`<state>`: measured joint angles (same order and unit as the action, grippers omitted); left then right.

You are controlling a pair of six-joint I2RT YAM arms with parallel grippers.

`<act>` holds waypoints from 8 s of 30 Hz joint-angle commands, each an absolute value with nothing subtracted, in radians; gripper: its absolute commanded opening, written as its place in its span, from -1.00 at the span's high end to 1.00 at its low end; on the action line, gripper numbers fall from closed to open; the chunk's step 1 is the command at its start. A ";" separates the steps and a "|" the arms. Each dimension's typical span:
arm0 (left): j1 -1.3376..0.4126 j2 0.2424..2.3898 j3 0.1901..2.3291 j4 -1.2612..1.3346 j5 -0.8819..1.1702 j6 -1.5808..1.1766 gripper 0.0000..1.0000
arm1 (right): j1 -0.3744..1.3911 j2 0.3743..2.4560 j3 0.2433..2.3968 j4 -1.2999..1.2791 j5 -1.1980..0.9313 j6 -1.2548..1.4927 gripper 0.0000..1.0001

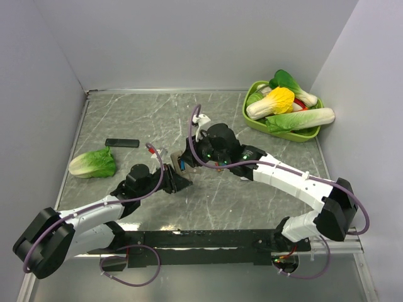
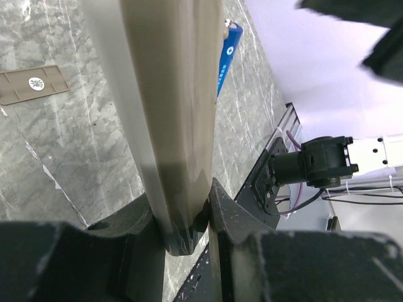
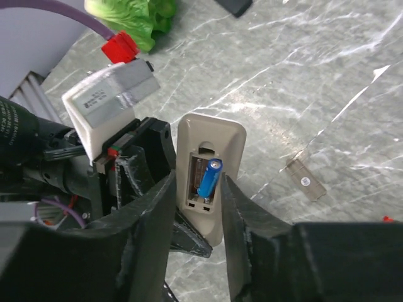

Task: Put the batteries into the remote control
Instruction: Load the battery into the remote control.

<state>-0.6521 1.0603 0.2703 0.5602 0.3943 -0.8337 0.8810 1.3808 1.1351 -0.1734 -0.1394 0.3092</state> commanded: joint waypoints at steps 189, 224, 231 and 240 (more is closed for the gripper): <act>-0.655 0.933 0.288 0.584 0.345 -0.811 0.96 | 1.077 1.500 1.368 -0.310 0.201 0.112 -0.01; -0.655 0.982 0.390 0.483 0.522 -0.764 0.95 | 0.896 1.084 0.842 0.219 -0.541 -0.666 -0.07; -0.655 0.973 0.393 0.476 0.531 -0.761 0.94 | 0.893 1.130 0.868 0.224 -0.519 -0.667 0.08; -0.655 0.963 0.400 0.468 0.535 -0.759 0.93 | 0.894 1.183 0.890 0.213 -0.460 -0.693 0.11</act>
